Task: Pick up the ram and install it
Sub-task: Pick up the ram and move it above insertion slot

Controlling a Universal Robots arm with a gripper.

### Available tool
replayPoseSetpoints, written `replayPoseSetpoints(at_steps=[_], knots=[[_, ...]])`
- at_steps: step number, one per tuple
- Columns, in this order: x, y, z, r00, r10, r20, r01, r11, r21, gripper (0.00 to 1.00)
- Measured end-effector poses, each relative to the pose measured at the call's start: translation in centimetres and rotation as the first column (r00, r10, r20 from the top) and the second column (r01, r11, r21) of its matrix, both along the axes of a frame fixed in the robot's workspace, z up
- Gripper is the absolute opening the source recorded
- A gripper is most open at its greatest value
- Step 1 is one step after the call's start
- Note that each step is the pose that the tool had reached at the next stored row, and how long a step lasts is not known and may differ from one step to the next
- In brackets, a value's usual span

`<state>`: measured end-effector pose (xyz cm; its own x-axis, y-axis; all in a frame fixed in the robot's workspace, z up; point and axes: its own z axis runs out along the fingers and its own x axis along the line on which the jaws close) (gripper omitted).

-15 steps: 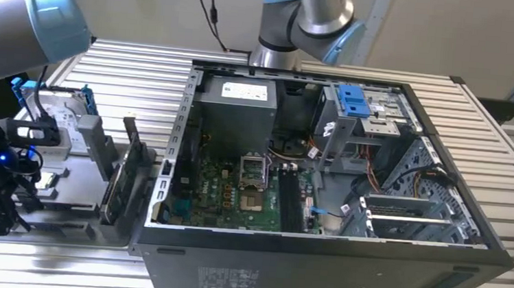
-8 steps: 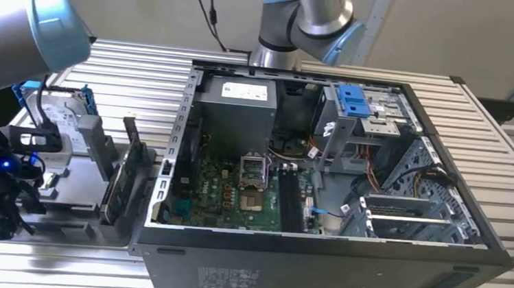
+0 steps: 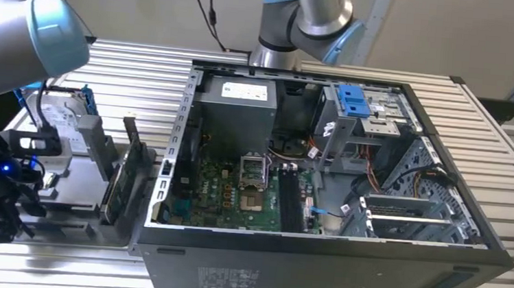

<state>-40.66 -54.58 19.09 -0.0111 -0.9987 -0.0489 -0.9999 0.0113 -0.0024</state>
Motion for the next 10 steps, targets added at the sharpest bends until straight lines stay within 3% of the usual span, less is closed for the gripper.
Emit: replayPoseSetpoints(at_steps=[4,10], knots=[[-0.01,-0.26,-0.2,1.0,0.001,0.0014,-0.001,1.0,0.0001,0.42],[0.01,-0.27,-0.2,1.0,0.001,0.0014,-0.001,1.0,0.0,0.42]])
